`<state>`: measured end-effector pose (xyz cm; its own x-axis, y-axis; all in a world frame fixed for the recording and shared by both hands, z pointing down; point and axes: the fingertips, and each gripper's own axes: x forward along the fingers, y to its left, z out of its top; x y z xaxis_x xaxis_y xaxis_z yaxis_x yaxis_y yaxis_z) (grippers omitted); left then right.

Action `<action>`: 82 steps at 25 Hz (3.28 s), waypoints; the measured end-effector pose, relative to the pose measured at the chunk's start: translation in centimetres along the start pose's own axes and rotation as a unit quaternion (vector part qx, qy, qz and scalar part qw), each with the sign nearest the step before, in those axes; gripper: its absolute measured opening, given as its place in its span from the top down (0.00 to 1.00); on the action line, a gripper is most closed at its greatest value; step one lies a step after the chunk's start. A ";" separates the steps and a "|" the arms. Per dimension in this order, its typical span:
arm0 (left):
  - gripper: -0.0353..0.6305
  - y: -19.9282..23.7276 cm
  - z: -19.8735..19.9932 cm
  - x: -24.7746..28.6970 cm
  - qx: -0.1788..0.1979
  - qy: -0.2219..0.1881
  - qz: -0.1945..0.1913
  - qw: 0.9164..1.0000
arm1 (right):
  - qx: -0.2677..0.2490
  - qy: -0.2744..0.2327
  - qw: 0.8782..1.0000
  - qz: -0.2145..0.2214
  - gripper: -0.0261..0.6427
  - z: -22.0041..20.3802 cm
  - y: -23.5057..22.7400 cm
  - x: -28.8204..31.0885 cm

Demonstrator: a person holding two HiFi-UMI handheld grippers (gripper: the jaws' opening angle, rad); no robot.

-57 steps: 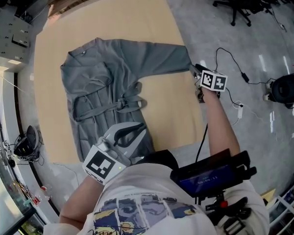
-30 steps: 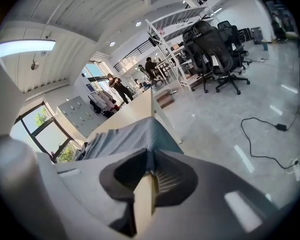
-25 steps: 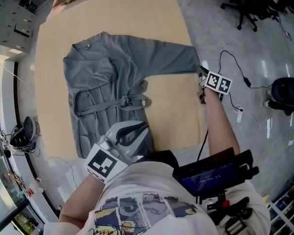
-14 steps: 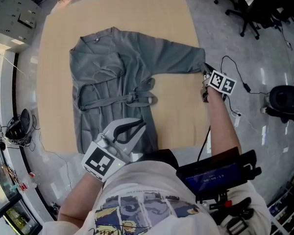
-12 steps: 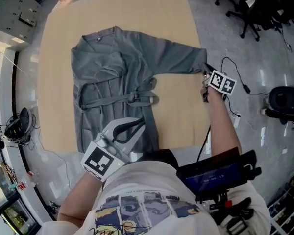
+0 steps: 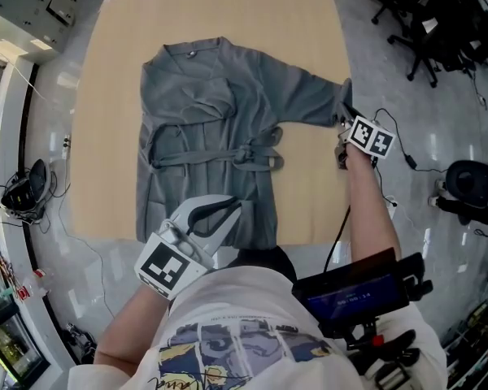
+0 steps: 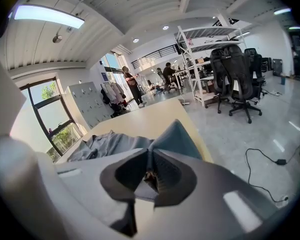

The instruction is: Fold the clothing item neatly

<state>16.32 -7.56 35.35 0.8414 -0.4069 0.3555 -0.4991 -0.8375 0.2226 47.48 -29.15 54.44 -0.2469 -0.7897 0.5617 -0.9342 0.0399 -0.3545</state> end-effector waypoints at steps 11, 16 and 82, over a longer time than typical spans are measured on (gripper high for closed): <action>0.89 1.7 -1.3 -5.1 -0.015 -0.013 0.032 0.999 | -0.038 0.010 0.999 0.038 0.91 0.5 8.5 2.6; 0.89 2.6 -1.7 -7.2 -0.023 -0.022 0.048 0.998 | -0.049 0.015 0.997 0.055 0.91 0.4 12.4 4.0; 0.89 6.1 -8.3 -25.9 -0.019 -0.044 0.104 0.993 | -0.209 0.129 0.957 0.155 0.81 -11.5 42.1 11.0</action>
<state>-10.22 0.93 35.05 0.7326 -0.6018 0.3179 -0.6706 -0.7181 0.1861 2.49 -29.13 54.33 -0.5330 -0.5254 0.6632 -0.8143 0.5314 -0.2334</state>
